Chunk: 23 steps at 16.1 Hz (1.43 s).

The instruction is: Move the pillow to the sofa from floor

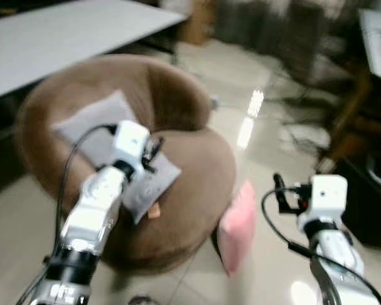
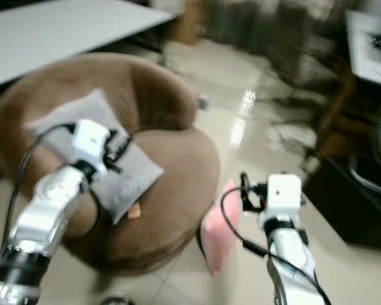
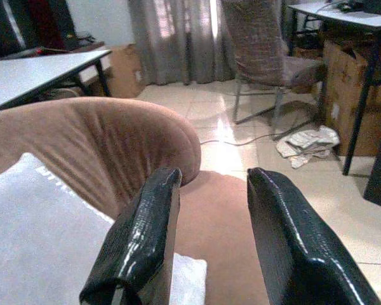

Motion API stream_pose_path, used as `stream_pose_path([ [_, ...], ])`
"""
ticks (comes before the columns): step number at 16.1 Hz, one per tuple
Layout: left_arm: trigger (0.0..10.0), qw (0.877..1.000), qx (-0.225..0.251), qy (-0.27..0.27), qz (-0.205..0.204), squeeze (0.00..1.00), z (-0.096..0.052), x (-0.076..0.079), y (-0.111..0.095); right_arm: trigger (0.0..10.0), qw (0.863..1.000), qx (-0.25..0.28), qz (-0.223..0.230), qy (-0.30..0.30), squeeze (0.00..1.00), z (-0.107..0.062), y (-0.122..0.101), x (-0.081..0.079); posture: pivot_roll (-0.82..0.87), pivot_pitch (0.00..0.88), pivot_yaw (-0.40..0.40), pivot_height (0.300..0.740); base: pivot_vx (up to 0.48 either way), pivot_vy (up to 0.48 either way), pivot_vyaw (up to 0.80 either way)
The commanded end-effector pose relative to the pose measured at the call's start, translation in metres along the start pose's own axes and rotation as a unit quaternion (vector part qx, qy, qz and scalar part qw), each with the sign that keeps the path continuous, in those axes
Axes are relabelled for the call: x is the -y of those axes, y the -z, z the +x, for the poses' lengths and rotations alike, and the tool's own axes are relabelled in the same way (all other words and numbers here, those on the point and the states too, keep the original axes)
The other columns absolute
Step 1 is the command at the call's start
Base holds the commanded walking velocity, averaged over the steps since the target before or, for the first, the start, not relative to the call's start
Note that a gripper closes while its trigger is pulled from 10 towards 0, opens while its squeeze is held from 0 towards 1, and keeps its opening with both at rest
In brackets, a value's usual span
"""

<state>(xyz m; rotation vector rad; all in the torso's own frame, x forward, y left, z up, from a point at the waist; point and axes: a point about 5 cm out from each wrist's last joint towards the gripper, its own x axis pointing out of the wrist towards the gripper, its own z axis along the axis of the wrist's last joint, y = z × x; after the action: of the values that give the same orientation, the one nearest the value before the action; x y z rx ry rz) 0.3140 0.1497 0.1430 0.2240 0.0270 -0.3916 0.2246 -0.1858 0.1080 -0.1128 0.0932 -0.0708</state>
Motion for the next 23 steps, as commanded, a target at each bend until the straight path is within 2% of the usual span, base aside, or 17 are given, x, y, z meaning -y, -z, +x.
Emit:
stream_pose_path([
  [1,10.0,1.000,0.004,-0.010,0.010,0.00,0.000,-0.006,-0.003,10.0,1.000,0.005,0.000,0.002,0.00,0.001,-0.002,-0.001,0.06,0.000,-0.034,0.740,0.000,-0.480,0.80],
  [6,10.0,1.000,0.001,-0.005,0.022,0.00,0.003,-0.005,-0.002,10.0,1.000,-0.001,0.006,0.007,0.00,-0.004,0.002,-0.002,0.05,0.000,-0.025,0.740,0.000,-0.480,0.80],
  [7,10.0,1.000,0.001,-0.004,0.023,0.00,0.004,-0.005,-0.002,10.0,0.999,-0.012,0.026,0.019,0.00,-0.005,0.007,-0.002,0.05,0.000,-0.021,0.740,0.000,-0.480,0.00],
  [10,10.0,1.000,0.004,0.005,0.027,0.00,0.008,-0.004,-0.006,10.0,0.999,-0.013,0.035,0.035,0.00,-0.003,0.010,-0.001,0.06,0.000,0.000,0.740,0.000,-0.480,0.00],
  [11,10.0,1.000,0.002,0.006,0.026,0.00,0.009,-0.004,-0.005,10.0,0.999,-0.011,0.033,0.035,0.00,-0.003,0.010,-0.002,0.06,0.000,0.023,0.740,0.000,-0.480,0.00],
  [14,10.0,1.000,-0.012,0.003,0.002,0.00,0.011,-0.003,0.005,10.0,0.999,-0.012,0.021,0.033,0.00,-0.006,0.012,-0.005,0.05,0.000,0.035,0.740,0.000,-0.480,0.00],
  [15,10.0,1.000,-0.018,0.003,0.006,0.00,0.010,-0.003,0.009,10.0,1.000,-0.009,0.014,0.026,0.00,-0.006,0.012,-0.006,0.05,0.000,0.035,0.740,0.000,-0.480,0.00],
  [23,10.0,1.000,-0.020,-0.002,0.016,0.00,0.005,0.000,0.015,10.0,1.000,-0.010,0.002,0.001,0.00,-0.003,0.014,-0.010,0.06,0.000,0.007,0.740,0.000,-0.480,0.78],
])
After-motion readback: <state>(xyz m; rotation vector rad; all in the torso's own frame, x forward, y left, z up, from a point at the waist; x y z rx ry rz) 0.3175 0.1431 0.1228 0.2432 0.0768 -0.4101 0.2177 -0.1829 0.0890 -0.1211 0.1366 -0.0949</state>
